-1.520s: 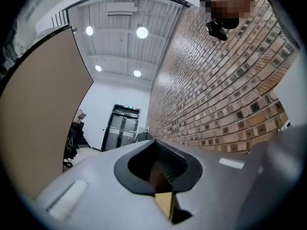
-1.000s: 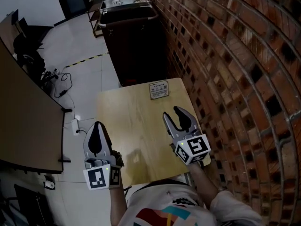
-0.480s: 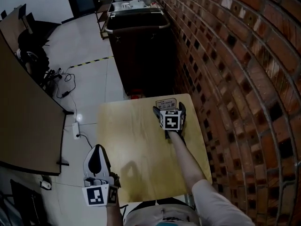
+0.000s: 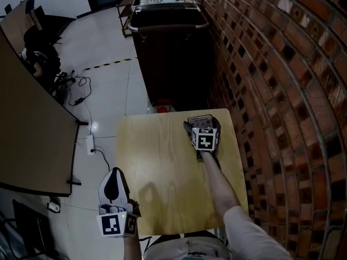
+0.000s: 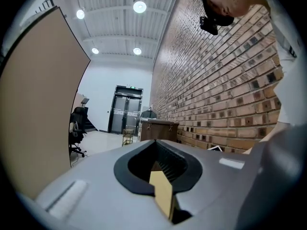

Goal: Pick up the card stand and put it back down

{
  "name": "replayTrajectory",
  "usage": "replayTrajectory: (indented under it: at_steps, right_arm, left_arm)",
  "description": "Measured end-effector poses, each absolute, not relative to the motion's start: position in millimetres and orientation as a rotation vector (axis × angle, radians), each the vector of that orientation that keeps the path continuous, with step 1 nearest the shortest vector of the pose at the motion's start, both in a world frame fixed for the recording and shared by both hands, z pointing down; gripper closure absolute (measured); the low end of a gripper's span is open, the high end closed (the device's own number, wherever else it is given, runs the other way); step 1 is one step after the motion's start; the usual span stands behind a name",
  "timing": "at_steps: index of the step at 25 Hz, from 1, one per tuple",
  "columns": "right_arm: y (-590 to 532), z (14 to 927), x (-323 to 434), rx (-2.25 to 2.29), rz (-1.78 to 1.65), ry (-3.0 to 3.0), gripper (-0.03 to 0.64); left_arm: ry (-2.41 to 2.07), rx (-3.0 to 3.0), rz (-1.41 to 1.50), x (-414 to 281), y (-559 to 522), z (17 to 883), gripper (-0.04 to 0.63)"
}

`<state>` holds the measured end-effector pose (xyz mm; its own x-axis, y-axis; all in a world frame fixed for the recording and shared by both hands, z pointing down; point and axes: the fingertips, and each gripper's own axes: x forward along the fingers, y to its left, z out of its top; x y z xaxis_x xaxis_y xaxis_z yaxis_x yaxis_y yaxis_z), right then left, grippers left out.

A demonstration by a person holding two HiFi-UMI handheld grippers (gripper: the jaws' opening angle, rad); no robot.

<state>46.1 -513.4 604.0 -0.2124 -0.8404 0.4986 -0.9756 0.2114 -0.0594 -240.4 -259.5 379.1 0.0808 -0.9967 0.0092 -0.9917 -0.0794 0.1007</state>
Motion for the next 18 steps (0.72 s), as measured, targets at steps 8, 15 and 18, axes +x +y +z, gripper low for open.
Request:
replayTrajectory:
  at_steps: [8, 15, 18]
  right_arm:
    - [-510, 601, 41, 1.629, 0.449, -2.193, 0.046]
    - [-484, 559, 43, 1.627, 0.257, -2.258, 0.061]
    - [-458, 522, 44, 1.650, 0.130, -2.312, 0.063]
  left_arm:
    - [-2.077, 2.238, -0.094, -245, -263, 380, 0.591]
    - [-2.075, 2.273, -0.124, -239, -261, 369, 0.591]
    - [-2.061, 2.294, -0.151, -231, -258, 364, 0.591]
